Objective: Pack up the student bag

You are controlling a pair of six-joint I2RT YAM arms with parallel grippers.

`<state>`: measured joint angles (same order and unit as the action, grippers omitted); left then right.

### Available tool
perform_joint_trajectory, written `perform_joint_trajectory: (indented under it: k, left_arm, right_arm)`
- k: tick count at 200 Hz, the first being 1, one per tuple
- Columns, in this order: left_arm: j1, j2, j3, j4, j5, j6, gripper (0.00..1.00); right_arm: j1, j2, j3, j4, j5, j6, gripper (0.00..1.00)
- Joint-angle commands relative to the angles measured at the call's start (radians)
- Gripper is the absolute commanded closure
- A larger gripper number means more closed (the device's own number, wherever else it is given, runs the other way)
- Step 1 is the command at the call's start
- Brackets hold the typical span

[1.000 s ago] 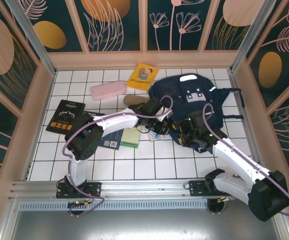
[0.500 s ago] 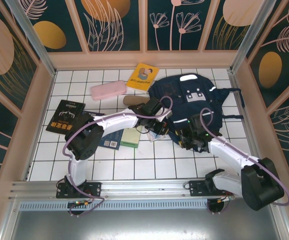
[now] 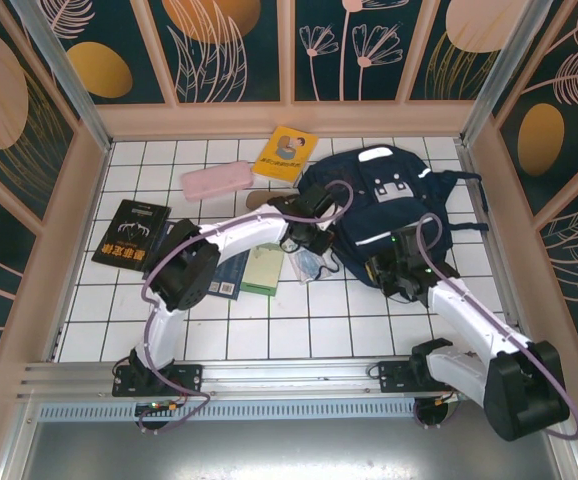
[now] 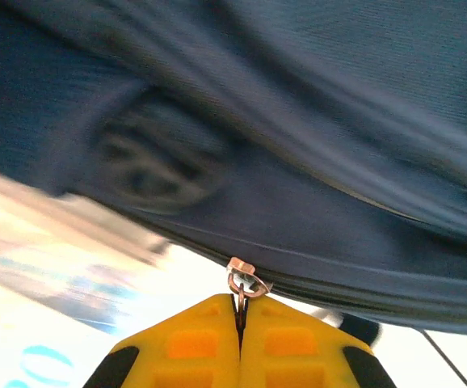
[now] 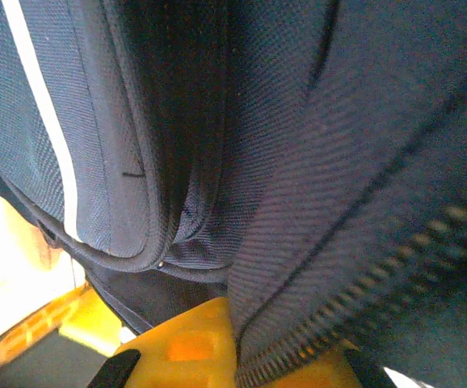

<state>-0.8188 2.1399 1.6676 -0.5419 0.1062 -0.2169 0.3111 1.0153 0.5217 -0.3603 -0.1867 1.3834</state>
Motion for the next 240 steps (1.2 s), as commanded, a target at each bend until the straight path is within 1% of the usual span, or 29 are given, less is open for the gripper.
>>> perform_joint_trajectory:
  k: [1, 22, 50, 55, 64, 85, 99, 116, 145, 158, 164, 167, 186, 201, 207, 214, 220, 228, 240]
  left_arm:
    - [0.082, 0.081, 0.107, -0.131, -0.197, -0.003, 1.0]
    - [0.114, 0.141, 0.218, -0.149, -0.221, -0.039, 1.0]
    - [0.116, 0.217, 0.372, -0.205, -0.197, -0.054, 1.0]
    - [0.117, 0.219, 0.384, -0.206, -0.191, -0.055, 1.0]
    - [0.117, 0.219, 0.386, -0.204, -0.218, -0.067, 1.0]
    - [0.117, 0.221, 0.384, -0.203, -0.26, -0.065, 1.0]
    - [0.118, 0.231, 0.4, -0.205, -0.261, -0.059, 1.0]
    - [0.118, 0.251, 0.449, -0.207, -0.269, -0.053, 1.0]
    - [0.129, 0.324, 0.601, -0.231, -0.275, -0.049, 1.0]
    - [0.135, 0.352, 0.646, -0.222, -0.254, -0.05, 1.0]
    - [0.138, 0.364, 0.659, -0.211, -0.238, -0.047, 1.0]
    - [0.139, 0.369, 0.663, -0.203, -0.229, -0.046, 1.0]
    - [0.143, 0.396, 0.693, -0.164, -0.186, -0.042, 1.0]
    - [0.144, 0.421, 0.727, -0.144, -0.154, -0.043, 0.95]
    - [0.143, 0.43, 0.74, -0.141, -0.145, -0.047, 0.91]
    - [0.144, 0.436, 0.753, -0.141, -0.135, -0.051, 0.83]
    - [0.146, 0.434, 0.756, -0.14, -0.133, -0.057, 0.76]
    - [0.148, 0.425, 0.75, -0.141, -0.131, -0.066, 0.66]
    - [0.153, 0.395, 0.717, -0.138, -0.132, -0.073, 0.6]
  right_arm:
    - [-0.025, -0.056, 0.02, -0.058, 0.048, -0.052, 1.0]
    - [-0.027, -0.077, 0.009, -0.06, 0.039, -0.059, 1.0]
    - [-0.028, -0.066, 0.001, -0.009, -0.022, -0.099, 1.0]
    - [-0.029, -0.06, 0.003, 0.006, -0.039, -0.116, 1.0]
    - [-0.025, -0.045, 0.019, 0.01, -0.059, -0.146, 1.0]
    - [-0.009, -0.021, 0.062, -0.008, -0.063, -0.204, 1.0]
    - [0.011, -0.002, 0.084, 0.015, -0.076, -0.227, 1.0]
    - [0.055, 0.049, 0.117, 0.076, -0.111, -0.248, 1.0]
    - [0.184, 0.188, 0.236, 0.132, -0.123, -0.303, 1.0]
    - [0.227, 0.25, 0.288, 0.14, -0.127, -0.331, 1.0]
    - [0.23, 0.273, 0.307, 0.147, -0.128, -0.337, 1.0]
    - [0.25, 0.285, 0.315, 0.154, -0.129, -0.339, 1.0]
    - [0.272, 0.347, 0.35, 0.192, -0.151, -0.346, 1.0]
    - [0.276, 0.388, 0.375, 0.22, -0.166, -0.359, 1.0]
    - [0.277, 0.405, 0.385, 0.228, -0.174, -0.362, 1.0]
    - [0.276, 0.423, 0.401, 0.226, -0.178, -0.369, 1.0]
    - [0.277, 0.44, 0.417, 0.214, -0.179, -0.38, 0.9]
    - [0.277, 0.454, 0.439, 0.196, -0.18, -0.399, 0.81]
    - [0.278, 0.461, 0.461, 0.159, -0.169, -0.432, 0.69]
